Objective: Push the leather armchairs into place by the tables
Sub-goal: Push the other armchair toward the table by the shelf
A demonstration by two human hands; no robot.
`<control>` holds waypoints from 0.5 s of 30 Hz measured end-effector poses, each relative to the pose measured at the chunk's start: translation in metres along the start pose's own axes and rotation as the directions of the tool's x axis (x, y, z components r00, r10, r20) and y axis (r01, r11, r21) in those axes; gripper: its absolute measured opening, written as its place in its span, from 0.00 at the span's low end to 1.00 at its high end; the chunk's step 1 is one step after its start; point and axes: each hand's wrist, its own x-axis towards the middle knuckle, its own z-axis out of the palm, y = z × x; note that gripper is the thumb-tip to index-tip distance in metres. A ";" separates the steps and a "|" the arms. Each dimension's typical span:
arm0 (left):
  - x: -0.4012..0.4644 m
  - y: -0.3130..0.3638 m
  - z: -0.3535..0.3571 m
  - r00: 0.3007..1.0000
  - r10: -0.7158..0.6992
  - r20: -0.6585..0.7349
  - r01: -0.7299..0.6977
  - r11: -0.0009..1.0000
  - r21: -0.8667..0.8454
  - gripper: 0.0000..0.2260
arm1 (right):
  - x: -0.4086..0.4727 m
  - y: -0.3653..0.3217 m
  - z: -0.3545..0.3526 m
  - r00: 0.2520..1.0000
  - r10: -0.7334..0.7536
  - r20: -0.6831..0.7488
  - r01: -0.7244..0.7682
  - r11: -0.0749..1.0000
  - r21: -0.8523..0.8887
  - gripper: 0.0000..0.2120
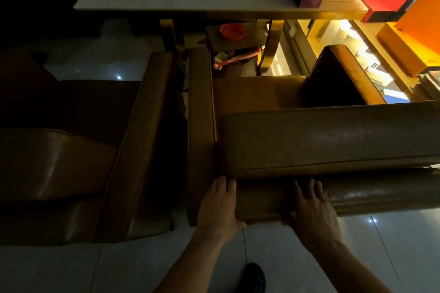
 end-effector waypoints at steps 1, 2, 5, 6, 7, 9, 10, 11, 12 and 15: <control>-0.004 -0.002 0.001 1.000 -0.004 -0.001 0.004 1.000 -0.001 0.44 | -0.003 -0.002 0.001 1.000 -0.006 -0.003 0.006 1.000 0.001 0.51; -0.007 -0.004 0.001 1.000 -0.005 -0.002 0.005 1.000 0.000 0.44 | -0.006 -0.003 0.002 1.000 -0.010 -0.003 0.010 1.000 -0.001 0.51; -0.011 -0.009 0.002 1.000 -0.003 0.007 0.003 1.000 0.000 0.44 | -0.010 -0.008 0.005 1.000 -0.004 -0.004 0.004 1.000 -0.010 0.52; -0.012 -0.009 0.002 1.000 -0.003 0.009 0.003 1.000 0.003 0.44 | -0.011 -0.009 0.005 1.000 -0.004 -0.008 0.004 1.000 -0.010 0.51; -0.012 -0.009 0.001 1.000 -0.003 0.007 0.003 1.000 0.004 0.44 | -0.011 -0.009 0.004 1.000 -0.004 -0.010 0.004 1.000 -0.008 0.51; -0.013 -0.008 0.002 1.000 -0.004 0.004 0.004 1.000 0.006 0.45 | -0.010 -0.009 0.004 1.000 -0.002 -0.010 0.002 1.000 -0.004 0.51; -0.014 -0.007 0.003 1.000 -0.006 0.004 0.006 1.000 0.007 0.45 | -0.010 -0.009 0.005 1.000 0.001 -0.012 -0.001 1.000 -0.006 0.52; -0.016 -0.007 0.004 1.000 -0.009 0.005 0.009 1.000 0.006 0.45 | -0.011 -0.010 0.005 1.000 0.003 -0.014 -0.003 1.000 -0.008 0.52; -0.017 -0.007 0.003 1.000 -0.012 0.004 0.012 1.000 0.003 0.46 | -0.012 -0.011 0.006 1.000 0.005 -0.016 -0.005 1.000 -0.010 0.52; -0.022 -0.007 0.002 1.000 -0.006 0.000 0.006 1.000 -0.005 0.46 | -0.015 -0.014 0.008 1.000 0.019 -0.016 -0.019 1.000 -0.006 0.52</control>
